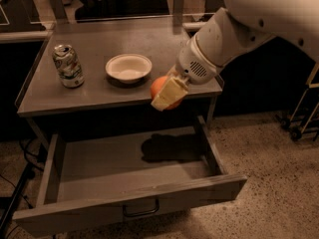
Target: Place orange into top drawer
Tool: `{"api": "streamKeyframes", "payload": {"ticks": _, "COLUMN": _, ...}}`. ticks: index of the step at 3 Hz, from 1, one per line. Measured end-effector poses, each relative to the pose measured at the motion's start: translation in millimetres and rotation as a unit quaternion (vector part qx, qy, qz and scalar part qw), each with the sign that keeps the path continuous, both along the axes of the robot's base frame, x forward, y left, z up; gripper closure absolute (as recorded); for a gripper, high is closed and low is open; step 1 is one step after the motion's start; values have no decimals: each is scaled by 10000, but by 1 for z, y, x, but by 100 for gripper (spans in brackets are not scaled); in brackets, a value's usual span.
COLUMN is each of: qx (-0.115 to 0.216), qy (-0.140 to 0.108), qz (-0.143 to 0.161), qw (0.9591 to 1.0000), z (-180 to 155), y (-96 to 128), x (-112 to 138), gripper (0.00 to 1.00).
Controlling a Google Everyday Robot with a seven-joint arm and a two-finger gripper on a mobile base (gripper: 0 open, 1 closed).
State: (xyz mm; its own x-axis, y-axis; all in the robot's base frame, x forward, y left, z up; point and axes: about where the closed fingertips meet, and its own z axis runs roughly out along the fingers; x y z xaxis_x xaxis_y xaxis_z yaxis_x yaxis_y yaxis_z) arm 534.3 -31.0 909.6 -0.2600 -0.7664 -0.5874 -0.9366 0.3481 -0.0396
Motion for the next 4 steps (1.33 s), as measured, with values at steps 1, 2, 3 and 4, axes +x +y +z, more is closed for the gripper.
{"api": "streamKeyframes", "payload": {"ticks": 1, "qx": -3, "qy": 50, "qz": 33, "qw": 10000, "z": -4, "y": 3, "x": -3, "gripper": 100}}
{"api": "streamKeyframes", "payload": {"ticks": 2, "qx": -30, "qy": 170, "qz": -7, "qw": 9999, "z": -16, "y": 4, "x": -5, "gripper": 100}}
{"api": "streamKeyframes", "payload": {"ticks": 3, "qx": -87, "qy": 408, "qz": -79, "qw": 9991, "z": -59, "y": 6, "x": 3, "gripper": 100}}
{"api": "streamKeyframes", "payload": {"ticks": 4, "qx": -105, "qy": 566, "qz": -94, "qw": 9983, "z": -96, "y": 10, "x": 16, "gripper": 100}}
